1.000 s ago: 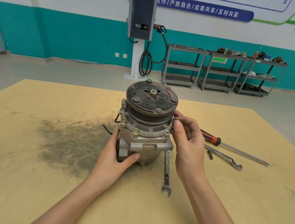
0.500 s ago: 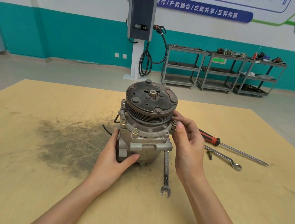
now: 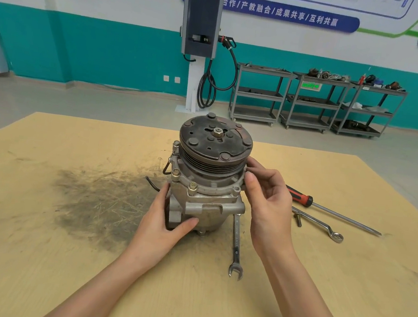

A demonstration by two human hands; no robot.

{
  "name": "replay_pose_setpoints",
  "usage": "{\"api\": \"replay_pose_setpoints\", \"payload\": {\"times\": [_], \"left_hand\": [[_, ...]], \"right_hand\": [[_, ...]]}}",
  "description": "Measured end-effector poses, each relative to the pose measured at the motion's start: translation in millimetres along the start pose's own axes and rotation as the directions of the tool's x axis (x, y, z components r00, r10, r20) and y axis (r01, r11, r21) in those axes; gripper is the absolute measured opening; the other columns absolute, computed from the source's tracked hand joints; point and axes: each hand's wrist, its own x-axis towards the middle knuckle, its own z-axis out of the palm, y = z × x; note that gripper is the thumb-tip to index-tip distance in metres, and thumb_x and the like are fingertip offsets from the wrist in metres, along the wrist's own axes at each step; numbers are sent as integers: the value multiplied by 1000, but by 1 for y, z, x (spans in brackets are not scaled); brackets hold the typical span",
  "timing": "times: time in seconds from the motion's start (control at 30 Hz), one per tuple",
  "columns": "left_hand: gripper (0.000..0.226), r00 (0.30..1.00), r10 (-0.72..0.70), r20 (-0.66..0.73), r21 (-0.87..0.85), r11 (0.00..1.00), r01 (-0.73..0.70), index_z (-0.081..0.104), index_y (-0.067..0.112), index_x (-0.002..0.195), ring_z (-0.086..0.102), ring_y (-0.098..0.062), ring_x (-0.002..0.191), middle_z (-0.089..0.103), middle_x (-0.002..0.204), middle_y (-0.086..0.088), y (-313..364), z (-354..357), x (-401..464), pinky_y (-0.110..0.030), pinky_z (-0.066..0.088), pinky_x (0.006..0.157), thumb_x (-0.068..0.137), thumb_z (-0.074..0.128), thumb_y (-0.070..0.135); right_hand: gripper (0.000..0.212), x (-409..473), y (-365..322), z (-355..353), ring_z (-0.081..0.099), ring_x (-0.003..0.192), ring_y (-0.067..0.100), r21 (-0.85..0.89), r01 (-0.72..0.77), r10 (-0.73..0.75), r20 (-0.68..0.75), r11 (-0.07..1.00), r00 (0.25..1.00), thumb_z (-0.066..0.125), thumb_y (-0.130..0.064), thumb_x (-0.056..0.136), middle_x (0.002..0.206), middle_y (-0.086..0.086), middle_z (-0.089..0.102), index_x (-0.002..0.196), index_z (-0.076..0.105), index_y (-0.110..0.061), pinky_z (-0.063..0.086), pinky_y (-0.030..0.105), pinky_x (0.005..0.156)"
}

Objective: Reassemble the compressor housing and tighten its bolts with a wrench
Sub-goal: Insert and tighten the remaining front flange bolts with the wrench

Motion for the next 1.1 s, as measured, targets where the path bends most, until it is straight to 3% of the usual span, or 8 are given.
{"api": "replay_pose_setpoints", "payload": {"times": [0.13, 0.3, 0.43, 0.53, 0.7, 0.83, 0.97, 1.1], "left_hand": [[94, 1000, 5, -2, -2, 1000, -5, 28, 25, 156, 47, -3, 134, 54, 143, 17, 1, 0, -1, -27, 37, 111, 78, 76, 45], [91, 1000, 21, 0, 1, 1000, -21, 28, 25, 156, 47, -4, 134, 54, 144, 16, 1, -1, -1, -29, 38, 113, 81, 78, 39], [78, 999, 29, -14, -7, 1000, -29, 36, 32, 147, 50, 15, 122, 56, 131, 30, -2, 1, 0, 1, 35, 93, 81, 79, 33], [73, 999, 37, -24, -10, 999, -37, 35, 42, 139, 48, 25, 113, 56, 124, 36, -4, 1, 1, 5, 34, 86, 83, 80, 30], [80, 999, 35, -11, -13, 999, -35, 36, 29, 149, 51, 14, 122, 56, 132, 29, -4, 1, 1, 4, 34, 89, 82, 79, 34], [87, 999, 35, -4, -14, 999, -35, 31, 28, 154, 49, 16, 121, 54, 133, 28, -3, 0, 0, 6, 33, 89, 81, 78, 35], [89, 999, 33, 6, -14, 999, -33, 29, 25, 155, 49, 3, 129, 54, 138, 21, -2, 0, 1, 5, 32, 90, 82, 78, 35], [86, 999, 45, 3, -9, 999, -45, 31, 26, 154, 50, 6, 126, 56, 136, 23, -3, 1, 0, 6, 32, 89, 82, 78, 34]], "right_hand": [[9, 1, 0, -1, 62, 116, 14, 16, -7, 7, -8, 1000, 1000, 64, -7, 90, 120, -3, 69, 96, 59, -12, 52, 34, 98], [13, -1, 2, 0, 60, 119, 15, 10, 4, -4, -1, 1000, 1000, 57, -20, 91, 123, -3, 67, 100, 66, -17, 50, 33, 98], [7, 2, 2, -1, 61, 118, 16, 45, -7, 8, -2, 999, 1000, 62, -8, 91, 121, -1, 68, 94, 62, -14, 51, 35, 99], [10, 3, 1, 0, 62, 117, 17, 62, -24, 25, -24, 998, 999, 67, -10, 87, 120, 0, 69, 93, 59, -12, 50, 37, 100], [12, 1, 1, 0, 61, 118, 19, 79, -21, 23, -22, 997, 999, 60, -23, 88, 120, 1, 68, 96, 69, -20, 48, 39, 97], [8, 1, 1, 0, 61, 118, 18, 61, -7, 7, -11, 998, 1000, 61, -17, 90, 121, 0, 68, 94, 67, -17, 50, 36, 98], [7, 2, 2, -1, 62, 116, 16, 64, -5, 5, -7, 998, 1000, 64, -11, 89, 121, -1, 68, 95, 60, -14, 51, 27, 92], [14, 0, 2, 1, 60, 119, 18, 64, -12, 13, -9, 998, 1000, 59, -22, 90, 122, 1, 67, 100, 67, -17, 49, 33, 95]]}}
